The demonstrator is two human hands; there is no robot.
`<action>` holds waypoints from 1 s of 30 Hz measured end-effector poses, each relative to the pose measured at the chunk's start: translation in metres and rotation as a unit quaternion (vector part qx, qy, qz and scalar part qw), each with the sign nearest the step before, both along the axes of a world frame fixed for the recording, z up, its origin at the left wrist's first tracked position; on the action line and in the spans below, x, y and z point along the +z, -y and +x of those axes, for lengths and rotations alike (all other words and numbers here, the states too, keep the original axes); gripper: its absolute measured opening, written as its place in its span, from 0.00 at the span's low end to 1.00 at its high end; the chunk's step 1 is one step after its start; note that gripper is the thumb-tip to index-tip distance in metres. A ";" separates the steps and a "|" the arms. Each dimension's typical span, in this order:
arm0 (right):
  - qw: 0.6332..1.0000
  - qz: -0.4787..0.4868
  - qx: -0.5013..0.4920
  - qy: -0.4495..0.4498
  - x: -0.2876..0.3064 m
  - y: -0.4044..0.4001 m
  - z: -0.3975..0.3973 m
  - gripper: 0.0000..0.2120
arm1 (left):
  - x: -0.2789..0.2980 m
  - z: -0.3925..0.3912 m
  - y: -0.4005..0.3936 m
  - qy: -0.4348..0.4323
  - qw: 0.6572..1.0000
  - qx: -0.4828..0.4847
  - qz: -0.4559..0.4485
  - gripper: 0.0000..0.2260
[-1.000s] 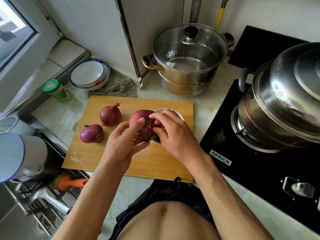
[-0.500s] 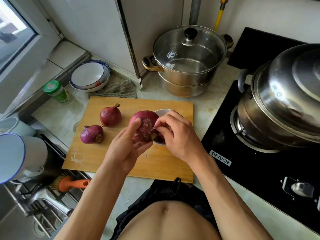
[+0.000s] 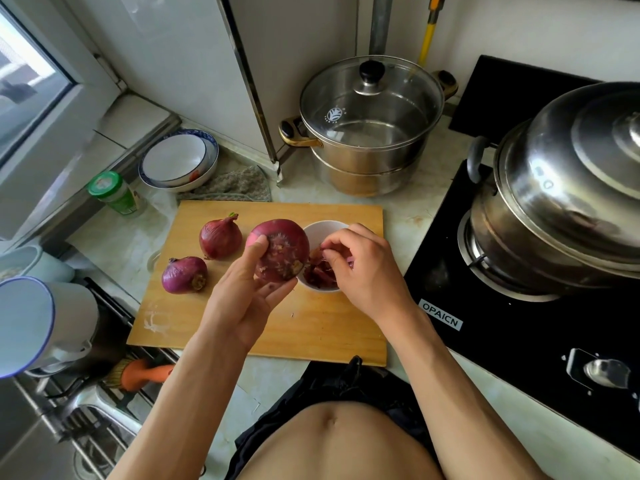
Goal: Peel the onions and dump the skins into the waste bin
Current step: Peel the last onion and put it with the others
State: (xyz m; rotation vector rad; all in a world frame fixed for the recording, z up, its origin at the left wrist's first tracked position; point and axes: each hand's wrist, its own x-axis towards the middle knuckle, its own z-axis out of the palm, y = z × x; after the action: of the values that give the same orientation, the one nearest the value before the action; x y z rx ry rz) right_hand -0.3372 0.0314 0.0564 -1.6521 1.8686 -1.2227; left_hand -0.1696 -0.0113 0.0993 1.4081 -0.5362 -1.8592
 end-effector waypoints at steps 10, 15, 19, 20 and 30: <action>0.996 -0.035 0.076 -0.030 0.007 0.001 0.006 0.15 | -0.003 -0.005 -0.002 0.025 0.999 -0.028 -0.005 0.13; 0.994 -0.051 0.099 -0.017 0.012 0.001 0.012 0.20 | -0.005 -0.007 -0.002 0.019 0.999 -0.050 -0.006 0.16; 0.993 -0.052 0.102 -0.019 0.011 0.004 0.009 0.19 | -0.001 -0.012 -0.003 0.011 0.998 -0.061 -0.010 0.15; 0.993 -0.053 0.102 -0.019 0.010 0.004 0.009 0.19 | -0.001 -0.012 -0.003 0.012 0.998 -0.061 -0.010 0.14; 0.993 -0.052 0.107 0.004 0.005 0.004 0.003 0.10 | -0.004 -0.017 -0.003 0.019 0.997 -0.078 -0.002 0.16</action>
State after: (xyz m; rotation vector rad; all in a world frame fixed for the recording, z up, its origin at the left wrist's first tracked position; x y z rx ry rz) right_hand -0.3340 0.0275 0.0613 -1.8439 1.5978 -1.2512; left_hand -0.1865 -0.0086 0.0954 1.4369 -0.6851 -1.9563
